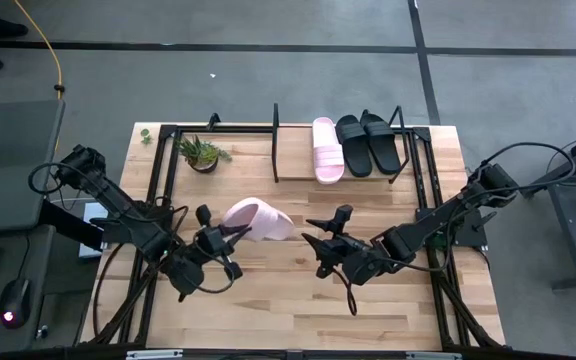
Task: Pick and place slides into the shelf
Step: Put the pink slide on the shelf
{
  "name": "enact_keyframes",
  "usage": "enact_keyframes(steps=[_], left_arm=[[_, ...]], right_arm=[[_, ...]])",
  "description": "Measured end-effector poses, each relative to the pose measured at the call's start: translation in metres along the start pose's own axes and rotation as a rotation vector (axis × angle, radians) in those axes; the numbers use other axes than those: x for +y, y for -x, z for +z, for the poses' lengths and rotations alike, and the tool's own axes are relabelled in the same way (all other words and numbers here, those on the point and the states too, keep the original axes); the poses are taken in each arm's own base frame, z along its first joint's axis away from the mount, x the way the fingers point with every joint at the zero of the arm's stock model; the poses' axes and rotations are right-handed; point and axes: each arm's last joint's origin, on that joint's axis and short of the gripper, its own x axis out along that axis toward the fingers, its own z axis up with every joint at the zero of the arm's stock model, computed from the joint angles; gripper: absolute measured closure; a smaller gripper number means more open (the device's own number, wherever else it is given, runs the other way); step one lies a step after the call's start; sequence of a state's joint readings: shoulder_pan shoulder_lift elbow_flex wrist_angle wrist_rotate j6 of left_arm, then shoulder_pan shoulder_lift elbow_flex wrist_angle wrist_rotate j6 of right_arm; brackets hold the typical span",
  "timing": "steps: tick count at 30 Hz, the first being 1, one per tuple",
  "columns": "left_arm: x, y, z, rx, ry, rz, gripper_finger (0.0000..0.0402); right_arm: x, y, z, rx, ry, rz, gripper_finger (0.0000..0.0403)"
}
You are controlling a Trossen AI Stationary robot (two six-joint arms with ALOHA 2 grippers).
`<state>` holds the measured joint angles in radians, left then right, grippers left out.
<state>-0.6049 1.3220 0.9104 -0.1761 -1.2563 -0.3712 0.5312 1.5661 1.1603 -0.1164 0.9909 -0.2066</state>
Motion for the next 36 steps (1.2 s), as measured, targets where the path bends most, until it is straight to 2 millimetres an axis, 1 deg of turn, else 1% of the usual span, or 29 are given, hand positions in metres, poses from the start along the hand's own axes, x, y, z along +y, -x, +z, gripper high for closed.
enact_keyframes(steps=[4, 6, 9, 12, 15, 20, 23, 25, 28, 33, 36], left_arm=[[0.0, 0.007, 0.001, -0.05, -0.001, 0.086, 0.0401], [0.0, 0.01, 0.003, -0.077, 0.031, 0.125, 0.0401], [-0.001, 0.011, 0.011, -0.112, 0.12, 0.164, 0.0401], [-0.002, 0.011, 0.023, -0.128, 0.169, 0.165, 0.0401], [-0.004, 0.012, 0.037, -0.141, 0.215, 0.157, 0.0401], [-0.007, 0.014, 0.055, -0.146, 0.219, 0.144, 0.0401], [-0.008, 0.015, 0.064, -0.148, 0.223, 0.111, 0.0401], [-0.007, 0.012, 0.071, -0.15, 0.237, 0.111, 0.0401], [-0.007, 0.012, 0.078, -0.154, 0.256, 0.049, 0.0401], [-0.014, 0.002, 0.08, -0.152, 0.257, 0.011, 0.0402], [-0.019, -0.005, 0.083, -0.169, 0.288, 0.0, 0.0401]], right_arm=[[0.002, 0.0, 0.0, -0.013, 0.039, 0.057, 0.0235], [0.003, 0.0, 0.0, -0.022, 0.065, 0.096, 0.0235], [0.007, -0.001, -0.001, -0.024, 0.117, 0.127, 0.0235], [0.018, -0.006, -0.004, -0.018, 0.205, 0.131, 0.0235], [0.026, -0.013, -0.006, -0.011, 0.263, 0.067, 0.0235], [0.033, -0.02, -0.003, -0.016, 0.306, -0.05, 0.0235], [0.039, -0.021, -0.004, -0.009, 0.373, -0.091, 0.0232], [0.045, -0.021, -0.005, 0.004, 0.414, -0.132, 0.0224], [0.051, -0.024, -0.003, 0.037, 0.469, -0.194, 0.0203], [0.055, -0.029, 0.006, 0.035, 0.449, -0.222, 0.0159], [0.056, -0.033, 0.009, 0.041, 0.423, -0.237, 0.0136]])
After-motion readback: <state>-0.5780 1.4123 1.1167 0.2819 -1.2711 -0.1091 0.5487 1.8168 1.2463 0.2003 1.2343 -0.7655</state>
